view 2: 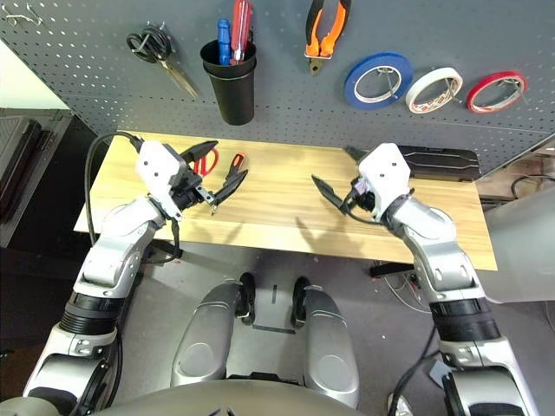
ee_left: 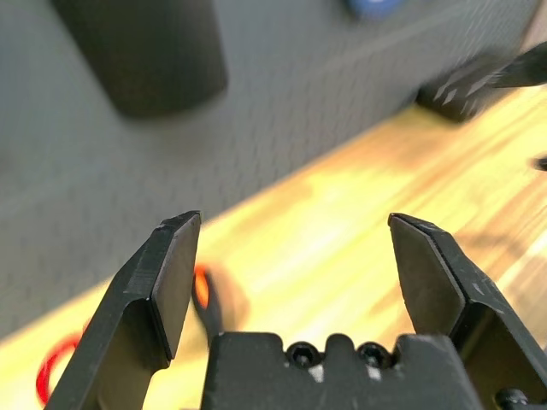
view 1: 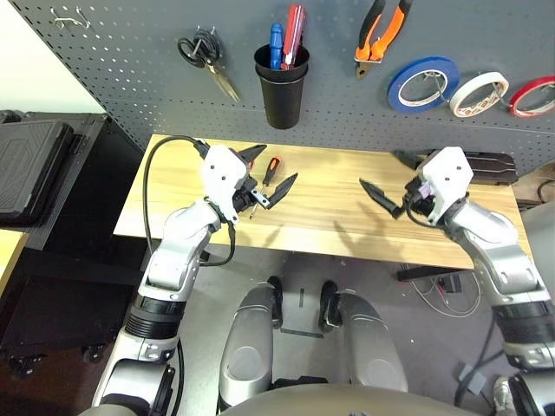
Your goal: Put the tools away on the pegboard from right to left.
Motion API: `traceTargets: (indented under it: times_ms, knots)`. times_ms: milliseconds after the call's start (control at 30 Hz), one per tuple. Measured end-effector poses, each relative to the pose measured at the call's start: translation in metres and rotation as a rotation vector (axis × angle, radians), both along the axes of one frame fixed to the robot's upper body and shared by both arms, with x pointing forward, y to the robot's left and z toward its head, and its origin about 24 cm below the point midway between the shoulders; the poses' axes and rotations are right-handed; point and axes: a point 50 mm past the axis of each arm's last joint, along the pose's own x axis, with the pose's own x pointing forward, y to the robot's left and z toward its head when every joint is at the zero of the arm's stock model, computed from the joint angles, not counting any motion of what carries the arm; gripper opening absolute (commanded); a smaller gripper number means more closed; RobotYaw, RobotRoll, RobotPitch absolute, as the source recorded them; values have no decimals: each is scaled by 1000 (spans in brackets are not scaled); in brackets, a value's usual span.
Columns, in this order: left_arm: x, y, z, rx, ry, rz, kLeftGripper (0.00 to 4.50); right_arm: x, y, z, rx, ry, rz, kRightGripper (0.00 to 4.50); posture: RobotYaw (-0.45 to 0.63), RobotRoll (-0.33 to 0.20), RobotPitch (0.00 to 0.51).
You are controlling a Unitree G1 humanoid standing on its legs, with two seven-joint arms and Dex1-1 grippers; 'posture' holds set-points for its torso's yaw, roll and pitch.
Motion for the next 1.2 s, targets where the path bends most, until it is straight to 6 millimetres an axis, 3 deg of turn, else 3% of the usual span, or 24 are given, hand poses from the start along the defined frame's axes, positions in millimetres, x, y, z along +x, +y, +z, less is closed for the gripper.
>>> traceTargets:
  times_ms: [333, 733, 1000, 1200]
  knots:
    - [10, -2, -40, 68, 193, 112, 4500, -7, 23, -23, -102, 167, 90, 4481, 157, 0, 348]
    - [63, -12, -39, 163, 265, 289, 4500, -16, 35, -32, -108, 193, 92, 4481, 114, 0, 390]
    - [80, -18, -47, 203, 352, 325, 4500, -23, 31, -36, -130, 215, 64, 4481, 76, 0, 414]
    - [87, -28, -51, 197, 373, 317, 4500, -27, 10, -39, -148, 241, -38, 4481, 28, 0, 422]
